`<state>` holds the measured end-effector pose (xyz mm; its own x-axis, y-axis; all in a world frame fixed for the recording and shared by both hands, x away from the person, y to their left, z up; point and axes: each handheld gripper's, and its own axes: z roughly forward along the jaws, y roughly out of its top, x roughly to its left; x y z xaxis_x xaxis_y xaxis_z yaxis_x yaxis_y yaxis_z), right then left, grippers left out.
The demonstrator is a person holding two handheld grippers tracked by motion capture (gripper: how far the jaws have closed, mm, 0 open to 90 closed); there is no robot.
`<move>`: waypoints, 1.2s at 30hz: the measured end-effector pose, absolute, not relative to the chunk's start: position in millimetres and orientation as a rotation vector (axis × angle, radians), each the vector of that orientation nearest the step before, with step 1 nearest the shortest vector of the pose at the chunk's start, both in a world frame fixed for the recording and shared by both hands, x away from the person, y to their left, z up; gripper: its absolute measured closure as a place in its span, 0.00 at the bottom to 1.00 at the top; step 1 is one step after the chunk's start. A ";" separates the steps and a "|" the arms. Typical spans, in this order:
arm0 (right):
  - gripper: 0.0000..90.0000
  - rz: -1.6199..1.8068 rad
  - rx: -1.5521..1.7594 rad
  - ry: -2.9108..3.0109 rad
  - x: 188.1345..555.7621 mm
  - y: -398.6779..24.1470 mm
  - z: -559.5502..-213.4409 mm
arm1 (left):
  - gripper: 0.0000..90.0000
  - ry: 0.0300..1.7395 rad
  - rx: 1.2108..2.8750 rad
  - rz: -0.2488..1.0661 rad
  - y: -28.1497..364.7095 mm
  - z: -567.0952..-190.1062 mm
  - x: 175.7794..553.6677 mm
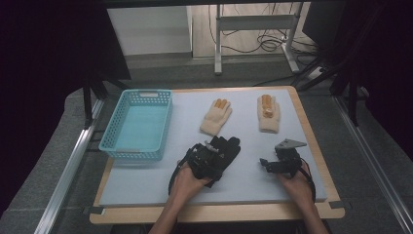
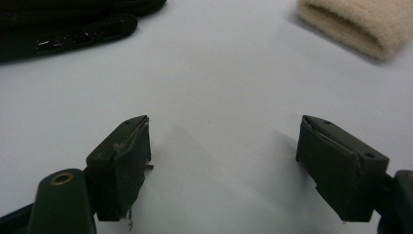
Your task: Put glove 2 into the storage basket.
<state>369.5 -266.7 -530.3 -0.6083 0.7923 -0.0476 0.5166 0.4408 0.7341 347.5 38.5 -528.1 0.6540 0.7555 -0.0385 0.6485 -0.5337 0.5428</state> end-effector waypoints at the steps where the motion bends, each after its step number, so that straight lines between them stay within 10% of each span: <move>1: 0.22 0.980 1.110 2.312 369.5 -266.7 -530.3 | 0.06 1.083 2.350 0.272 38.3 -527.1 346.2; 14: 0.22 0.975 1.107 2.310 369.3 -266.6 -530.4 | 0.65 1.016 2.345 0.322 47.2 -513.3 340.1; 36: 0.22 0.978 1.107 2.310 369.2 -266.6 -530.4 | 0.66 1.105 2.217 0.440 111.8 -443.2 365.5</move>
<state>369.2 -266.6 -530.4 -0.6078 0.7924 -0.0514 0.5147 0.4424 0.7344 365.5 111.8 -443.2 0.5954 0.8031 0.0223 0.5982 -0.4617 0.6550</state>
